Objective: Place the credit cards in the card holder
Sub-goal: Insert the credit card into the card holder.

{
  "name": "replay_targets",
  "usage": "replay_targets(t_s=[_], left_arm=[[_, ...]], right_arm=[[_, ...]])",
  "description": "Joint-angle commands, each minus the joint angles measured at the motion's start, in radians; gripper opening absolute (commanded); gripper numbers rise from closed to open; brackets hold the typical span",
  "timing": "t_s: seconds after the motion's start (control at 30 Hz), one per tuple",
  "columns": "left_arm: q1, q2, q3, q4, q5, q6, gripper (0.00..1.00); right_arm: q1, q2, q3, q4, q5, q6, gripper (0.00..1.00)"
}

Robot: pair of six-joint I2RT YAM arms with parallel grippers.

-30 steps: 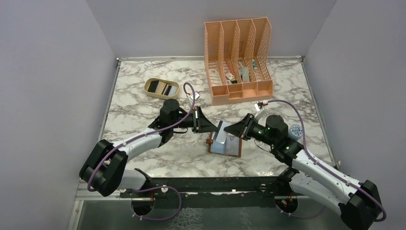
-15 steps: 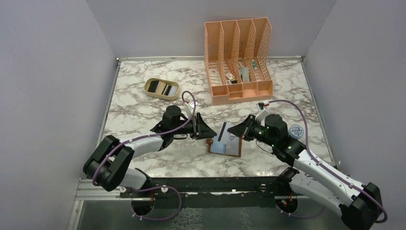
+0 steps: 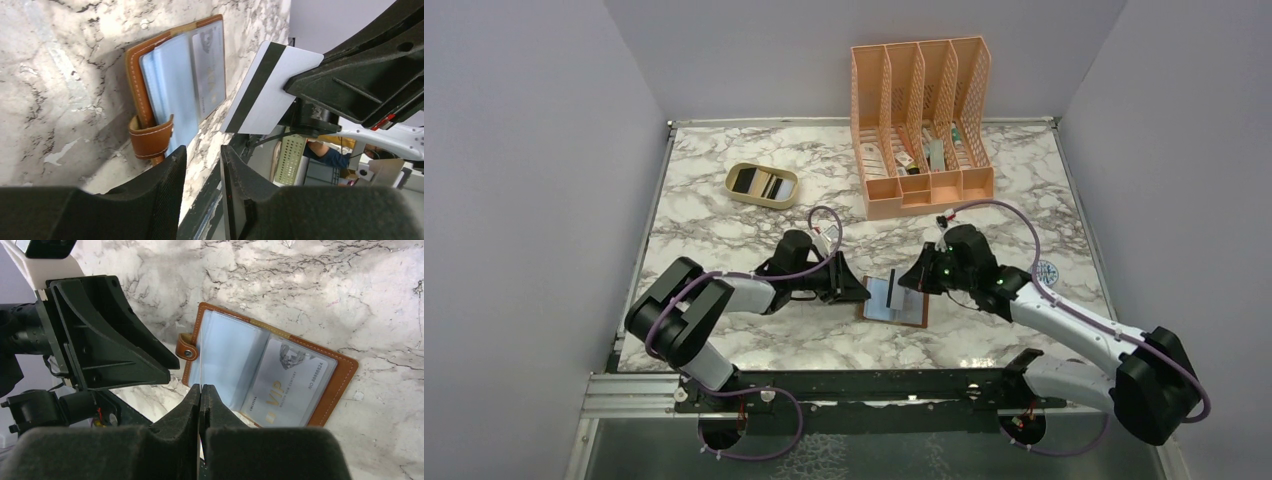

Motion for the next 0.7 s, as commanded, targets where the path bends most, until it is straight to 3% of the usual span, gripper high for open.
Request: replay_targets(t_s=[0.0, 0.27, 0.53, 0.67], left_arm=[[-0.010, 0.033, -0.001, 0.010, -0.022, 0.060, 0.32], [-0.028, 0.070, 0.010, -0.082, -0.075, 0.140, 0.29], [-0.049, 0.052, 0.095, -0.368, -0.237, 0.291, 0.28], [-0.054, 0.042, 0.096, -0.391, -0.253, 0.305, 0.27]], right_arm=[[-0.031, 0.050, -0.001, 0.052, -0.090, -0.032, 0.01], [-0.152, 0.123, -0.025, 0.090, -0.276, -0.088, 0.01], [-0.198, 0.184, -0.046, 0.113, -0.349, -0.118, 0.01], [-0.209, 0.221, -0.068, 0.152, -0.378, -0.111, 0.01]])
